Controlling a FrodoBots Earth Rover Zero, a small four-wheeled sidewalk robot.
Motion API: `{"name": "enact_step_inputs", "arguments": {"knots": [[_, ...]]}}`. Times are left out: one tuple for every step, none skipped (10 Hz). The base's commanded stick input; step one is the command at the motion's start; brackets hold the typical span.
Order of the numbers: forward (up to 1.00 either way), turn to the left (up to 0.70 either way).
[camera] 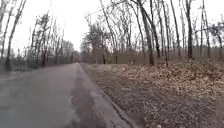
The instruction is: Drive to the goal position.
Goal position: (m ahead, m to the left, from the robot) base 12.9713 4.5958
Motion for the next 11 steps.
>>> {"name": "enact_step_inputs", "arguments": {"knots": [[0.00, 1.00], [0.00, 1.00], [0.00, 1.00], [0.00, 1.00], [0.00, 1.00], [0.00, 0.00], [0.00, 0.00], [0.00, 0.00], [0.00, 0.00], [0.00, 0.00], [0.00, 0.00]]}}
